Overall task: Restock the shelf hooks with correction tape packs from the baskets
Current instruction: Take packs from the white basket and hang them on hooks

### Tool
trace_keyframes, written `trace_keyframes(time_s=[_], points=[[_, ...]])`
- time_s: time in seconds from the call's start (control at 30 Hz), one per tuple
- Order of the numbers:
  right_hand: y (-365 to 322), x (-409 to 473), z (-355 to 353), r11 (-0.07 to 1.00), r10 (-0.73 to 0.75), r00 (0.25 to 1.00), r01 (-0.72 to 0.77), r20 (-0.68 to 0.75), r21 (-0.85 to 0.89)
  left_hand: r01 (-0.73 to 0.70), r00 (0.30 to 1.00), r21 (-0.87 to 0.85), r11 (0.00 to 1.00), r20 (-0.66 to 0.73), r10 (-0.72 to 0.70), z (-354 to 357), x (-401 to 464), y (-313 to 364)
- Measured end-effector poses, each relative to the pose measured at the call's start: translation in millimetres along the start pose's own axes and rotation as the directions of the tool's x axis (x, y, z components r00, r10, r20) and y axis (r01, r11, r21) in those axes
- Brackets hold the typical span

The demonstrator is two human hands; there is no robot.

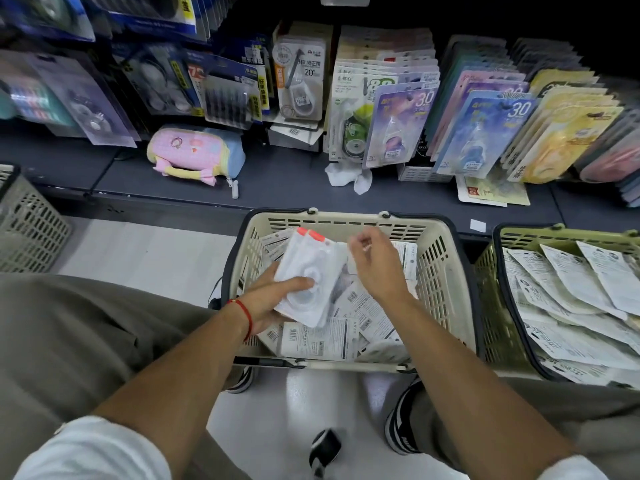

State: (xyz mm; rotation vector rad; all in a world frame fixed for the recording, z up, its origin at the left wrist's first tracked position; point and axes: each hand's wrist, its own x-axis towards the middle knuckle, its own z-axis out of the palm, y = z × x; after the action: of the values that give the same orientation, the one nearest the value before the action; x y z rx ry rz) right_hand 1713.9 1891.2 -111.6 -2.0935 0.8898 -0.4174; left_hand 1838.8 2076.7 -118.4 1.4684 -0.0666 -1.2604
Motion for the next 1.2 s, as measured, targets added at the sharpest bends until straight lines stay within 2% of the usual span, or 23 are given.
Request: trace_keyframes(time_s=[0.03, 0.07, 0.13, 0.17, 0.27, 0.4, 0.53, 0.63, 0.7, 0.77, 0.83, 0.9, 0.97, 1.03, 1.13, 1.2], points=[[12.9, -2.7, 0.7, 0.995, 0.051, 0.994, -0.043, 0.098, -0.085, -0.022, 0.997, -0.024, 0.999, -0.070, 0.021, -5.5, -0.2, 1.6], [27.5, -8.5, 3.5, 0.979, 0.106, 0.956, -0.054, 0.272, -0.194, -0.052, 0.990, -0.047, 0.998, -0.132, 0.045, -9.9, -0.6, 3.3], [47.8, -27.6, 14.8, 0.937, 0.207, 0.793, 0.008, 0.573, -0.349, -0.121, 0.969, -0.070, 0.990, -0.223, 0.102, -15.1, -1.6, 7.8], [53.1, -35.9, 21.0, 0.919, 0.226, 0.745, 0.051, 0.627, -0.392, -0.153, 0.959, -0.070, 0.986, -0.250, 0.131, -16.2, -2.1, 9.9], [55.5, -44.2, 31.9, 0.928, 0.226, 0.756, 0.024, 0.614, -0.371, -0.201, 0.938, -0.003, 0.980, -0.290, 0.191, -13.6, -3.6, 15.4], [39.8, -30.9, 3.4, 0.969, 0.238, 0.759, -0.227, 0.607, -0.096, -0.292, 0.901, 0.140, 0.946, -0.291, 0.321, -9.2, -3.0, 22.9], [0.2, -6.5, -47.7, 0.936, 0.193, 0.847, -0.311, 0.496, 0.167, -0.392, 0.885, 0.365, 0.845, -0.102, 0.454, -1.6, -4.6, 35.6], [-33.7, 14.9, -89.0, 0.850, 0.214, 0.879, -0.383, 0.427, 0.362, -0.425, 0.890, 0.402, 0.811, 0.019, 0.456, 12.0, -3.5, 47.4], [-47.3, 26.9, -114.2, 0.747, 0.208, 0.848, -0.460, 0.488, 0.480, -0.421, 0.902, 0.298, 0.856, 0.043, 0.429, 21.0, -2.0, 51.2], [-56.8, 34.6, -133.8, 0.679, 0.158, 0.804, -0.509, 0.573, 0.528, -0.358, 0.934, 0.116, 0.926, 0.033, 0.357, 29.4, -1.4, 50.5], [-64.4, 39.4, -143.8, 0.770, 0.097, 0.799, -0.438, 0.594, 0.464, -0.250, 0.966, -0.066, 0.966, 0.056, 0.254, 38.4, -1.8, 46.5], [-76.3, 44.4, -149.0, 0.917, 0.064, 0.842, -0.261, 0.536, 0.300, -0.141, 0.978, -0.217, 0.966, 0.119, 0.169, 46.9, -2.6, 41.9], [-89.5, 51.0, -157.4, 0.991, 0.044, 0.922, -0.089, 0.384, 0.100, -0.062, 0.970, -0.308, 0.950, 0.204, 0.129, 55.4, -4.0, 39.6], [-99.5, 59.6, -170.5, 1.000, 0.014, 0.972, -0.012, 0.236, -0.010, -0.016, 0.961, -0.366, 0.931, 0.251, 0.115, 63.6, -6.5, 42.6], [-104.7, 65.2, -184.6, 0.992, 0.072, 0.989, -0.085, 0.132, 0.095, -0.011, 0.965, -0.445, 0.895, 0.231, 0.127, 75.1, -12.8, 59.3], [-101.1, 64.1, -179.0, 0.919, 0.222, 0.963, -0.260, 0.154, 0.297, -0.074, 0.963, -0.450, 0.890, 0.198, 0.181, 81.1, -16.6, 75.0]])
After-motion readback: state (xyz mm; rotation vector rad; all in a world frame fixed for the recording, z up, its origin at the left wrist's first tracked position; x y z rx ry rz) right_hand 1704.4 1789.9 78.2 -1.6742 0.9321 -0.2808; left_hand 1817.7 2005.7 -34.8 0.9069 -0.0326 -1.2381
